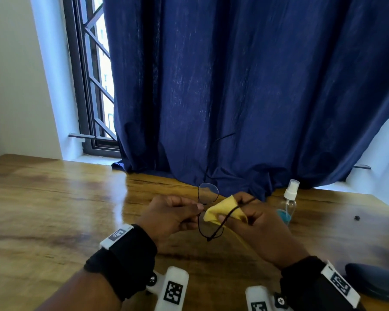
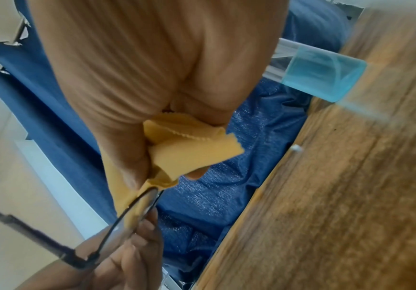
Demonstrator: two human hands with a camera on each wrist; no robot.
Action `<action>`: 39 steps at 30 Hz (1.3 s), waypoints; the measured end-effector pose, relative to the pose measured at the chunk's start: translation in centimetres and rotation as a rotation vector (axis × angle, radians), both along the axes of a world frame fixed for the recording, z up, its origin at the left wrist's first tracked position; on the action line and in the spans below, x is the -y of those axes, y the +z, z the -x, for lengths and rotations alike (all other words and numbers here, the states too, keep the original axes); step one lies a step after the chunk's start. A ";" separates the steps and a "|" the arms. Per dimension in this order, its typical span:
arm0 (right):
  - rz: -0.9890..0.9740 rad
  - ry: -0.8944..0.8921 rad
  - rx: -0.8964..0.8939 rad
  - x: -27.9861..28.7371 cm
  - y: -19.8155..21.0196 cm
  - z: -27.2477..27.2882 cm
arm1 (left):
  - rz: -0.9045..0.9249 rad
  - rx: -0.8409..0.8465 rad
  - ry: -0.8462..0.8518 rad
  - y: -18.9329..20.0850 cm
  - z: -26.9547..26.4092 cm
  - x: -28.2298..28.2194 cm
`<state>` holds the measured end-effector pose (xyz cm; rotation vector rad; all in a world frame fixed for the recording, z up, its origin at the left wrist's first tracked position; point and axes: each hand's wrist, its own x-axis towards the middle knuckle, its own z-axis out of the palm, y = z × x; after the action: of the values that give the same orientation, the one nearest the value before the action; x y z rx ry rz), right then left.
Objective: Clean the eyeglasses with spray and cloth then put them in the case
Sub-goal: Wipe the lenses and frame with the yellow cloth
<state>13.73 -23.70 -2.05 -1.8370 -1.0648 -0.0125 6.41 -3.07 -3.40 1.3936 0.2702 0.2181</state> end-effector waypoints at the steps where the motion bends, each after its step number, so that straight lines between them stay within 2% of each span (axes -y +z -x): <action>1: 0.025 0.022 0.030 0.0 -0.2 -0.2 | -0.011 0.006 -0.007 0.0 0.0 0.1; 6: 0.134 0.111 0.152 0.0 -0.6 -0.6 | -0.082 0.012 0.013 -0.1 0.1 0.6; 10: 0.239 0.079 0.338 0.3 -0.7 -1.0 | -0.101 0.040 0.080 0.0 0.1 0.4; 14: 0.318 0.015 0.369 0.9 -0.4 -1.3 | -0.109 0.054 0.136 0.1 0.1 0.0; 19: 0.432 0.062 0.359 0.9 0.0 -0.9 | -0.065 0.062 0.113 0.2 0.1 0.1; 22: 0.479 0.094 0.288 0.7 0.2 -0.3 | -0.054 0.068 0.100 0.4 0.1 0.3; 25: 0.457 0.125 0.249 0.6 0.1 -0.3 | -0.031 0.089 0.148 0.3 0.0 -0.4; 29: 0.347 0.049 0.181 0.8 -0.1 -0.9 | -0.047 0.093 0.155 0.2 0.0 -0.5; 34: 0.432 0.096 0.195 0.8 0.0 -0.2 | -0.062 0.095 0.130 0.1 -0.1 0.0; 37: 0.341 0.064 0.091 1.1 0.1 -0.8 | -0.059 0.103 0.174 0.0 -0.2 -0.4; 39: 0.293 0.029 0.096 1.3 0.1 -1.1 | -0.050 0.105 0.199 -0.1 -0.3 -0.6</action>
<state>14.88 -24.98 -1.91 -2.0996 -1.2108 0.0773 6.70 -2.47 -3.45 1.4002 0.3180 0.4634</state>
